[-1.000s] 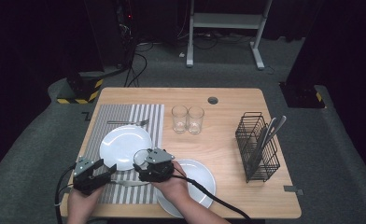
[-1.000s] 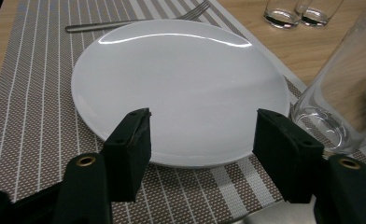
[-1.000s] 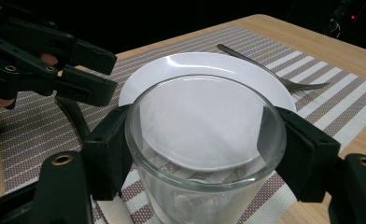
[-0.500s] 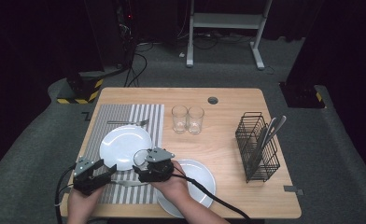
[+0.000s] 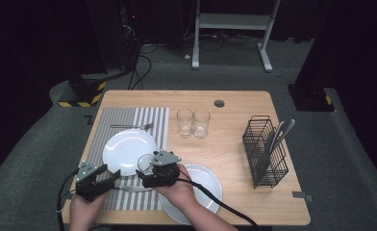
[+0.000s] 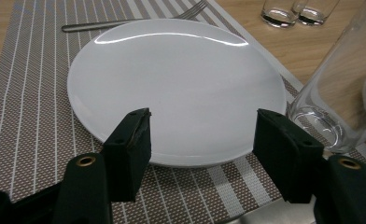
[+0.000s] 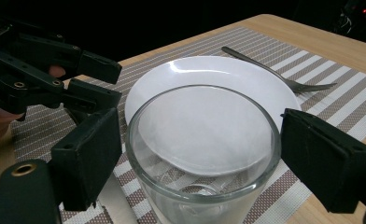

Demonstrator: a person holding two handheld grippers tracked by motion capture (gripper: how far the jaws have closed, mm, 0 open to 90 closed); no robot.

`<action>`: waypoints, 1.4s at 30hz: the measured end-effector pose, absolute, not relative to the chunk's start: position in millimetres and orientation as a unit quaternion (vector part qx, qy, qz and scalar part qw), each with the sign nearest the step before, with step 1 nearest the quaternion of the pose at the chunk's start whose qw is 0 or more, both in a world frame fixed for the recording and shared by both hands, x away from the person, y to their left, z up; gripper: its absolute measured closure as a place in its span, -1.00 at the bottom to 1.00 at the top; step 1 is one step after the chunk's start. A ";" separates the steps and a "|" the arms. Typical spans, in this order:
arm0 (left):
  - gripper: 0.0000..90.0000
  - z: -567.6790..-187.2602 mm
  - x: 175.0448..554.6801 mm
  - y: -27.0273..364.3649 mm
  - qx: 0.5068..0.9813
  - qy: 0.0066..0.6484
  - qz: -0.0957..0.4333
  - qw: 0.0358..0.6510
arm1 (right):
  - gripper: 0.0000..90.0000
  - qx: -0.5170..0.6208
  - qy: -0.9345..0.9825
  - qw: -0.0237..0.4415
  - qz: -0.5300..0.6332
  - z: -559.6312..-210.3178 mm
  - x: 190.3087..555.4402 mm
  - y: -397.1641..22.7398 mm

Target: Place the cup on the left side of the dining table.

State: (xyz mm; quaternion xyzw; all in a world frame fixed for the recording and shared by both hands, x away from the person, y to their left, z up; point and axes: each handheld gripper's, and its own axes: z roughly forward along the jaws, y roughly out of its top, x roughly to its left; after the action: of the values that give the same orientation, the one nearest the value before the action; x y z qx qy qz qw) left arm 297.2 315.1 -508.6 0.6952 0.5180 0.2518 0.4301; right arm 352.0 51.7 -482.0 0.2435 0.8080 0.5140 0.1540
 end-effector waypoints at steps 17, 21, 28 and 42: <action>-0.18 -508.3 297.2 310.6 0.700 0.514 0.253 0.427 | -0.73 0.234 0.812 0.161 0.510 -469.3 352.9 41.1; -0.18 -507.7 296.3 310.9 0.698 0.514 0.253 0.430 | -0.73 0.230 0.810 0.166 0.513 -465.4 350.9 39.5; -0.18 -507.7 296.2 309.4 0.699 0.512 0.254 0.430 | -0.74 0.226 0.811 0.173 0.511 -460.2 348.6 38.1; -0.17 -509.1 294.9 306.1 0.704 0.505 0.254 0.429 | -0.74 0.235 0.807 0.181 0.511 -457.5 349.1 25.4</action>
State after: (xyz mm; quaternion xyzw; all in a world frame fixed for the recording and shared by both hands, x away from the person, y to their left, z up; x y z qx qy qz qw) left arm 294.9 306.1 -509.1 0.7042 0.5055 0.2537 0.4292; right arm 349.1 25.4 -457.5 0.2348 0.8068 0.5110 0.1811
